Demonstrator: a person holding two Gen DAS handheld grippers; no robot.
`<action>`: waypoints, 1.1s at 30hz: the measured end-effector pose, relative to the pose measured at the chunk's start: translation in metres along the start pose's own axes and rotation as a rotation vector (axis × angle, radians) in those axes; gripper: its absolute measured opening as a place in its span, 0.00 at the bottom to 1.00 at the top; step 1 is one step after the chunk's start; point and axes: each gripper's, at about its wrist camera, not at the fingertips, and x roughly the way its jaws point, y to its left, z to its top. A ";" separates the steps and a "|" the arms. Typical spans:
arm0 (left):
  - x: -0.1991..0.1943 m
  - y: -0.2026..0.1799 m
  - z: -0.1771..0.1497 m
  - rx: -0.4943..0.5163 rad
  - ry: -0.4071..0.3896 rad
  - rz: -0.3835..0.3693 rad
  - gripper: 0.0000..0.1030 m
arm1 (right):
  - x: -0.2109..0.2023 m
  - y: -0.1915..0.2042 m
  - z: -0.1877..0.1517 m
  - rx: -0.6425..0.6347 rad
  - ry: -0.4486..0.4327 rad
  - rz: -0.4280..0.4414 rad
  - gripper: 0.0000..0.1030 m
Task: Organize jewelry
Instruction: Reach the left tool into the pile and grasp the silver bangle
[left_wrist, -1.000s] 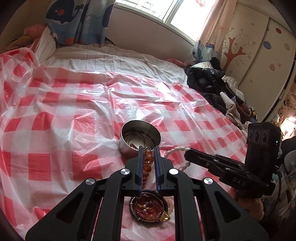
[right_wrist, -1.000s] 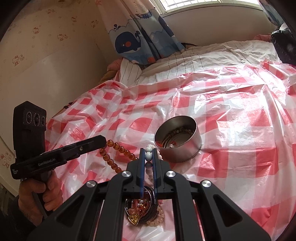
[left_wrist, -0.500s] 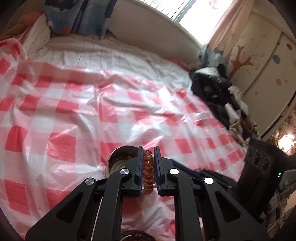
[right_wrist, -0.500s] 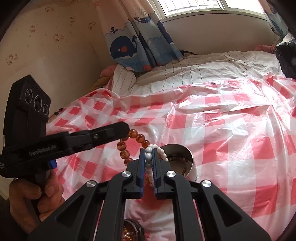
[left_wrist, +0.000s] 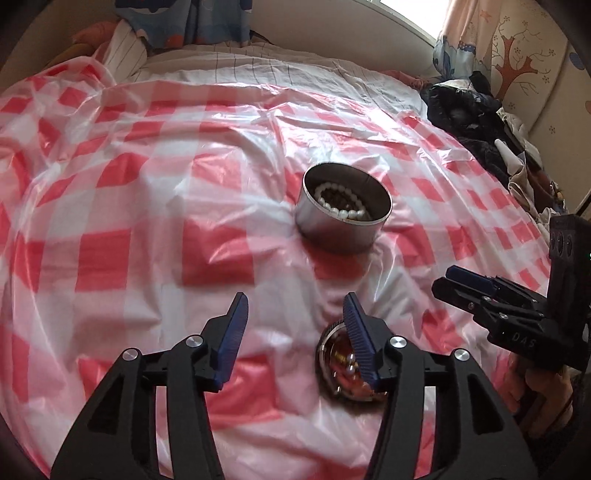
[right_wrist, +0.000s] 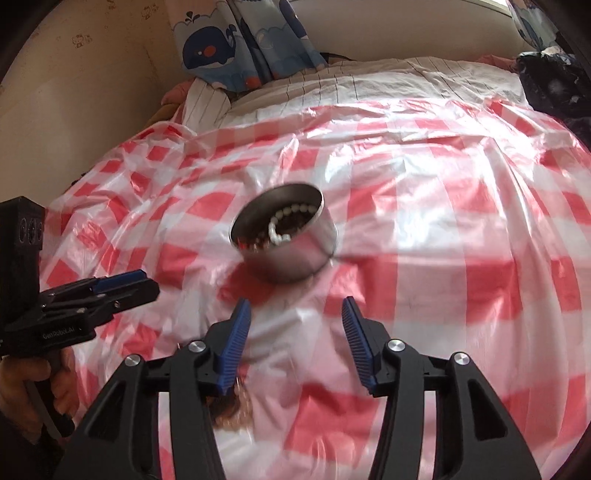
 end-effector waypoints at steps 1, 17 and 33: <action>-0.001 0.001 -0.011 -0.012 0.009 0.000 0.50 | -0.001 0.000 -0.010 0.015 0.010 0.011 0.50; 0.015 -0.039 -0.036 0.144 -0.049 0.047 0.41 | 0.001 0.016 -0.067 -0.004 -0.055 -0.032 0.56; -0.010 -0.003 -0.030 -0.070 -0.061 -0.128 0.05 | 0.001 0.017 -0.068 -0.015 -0.079 -0.039 0.63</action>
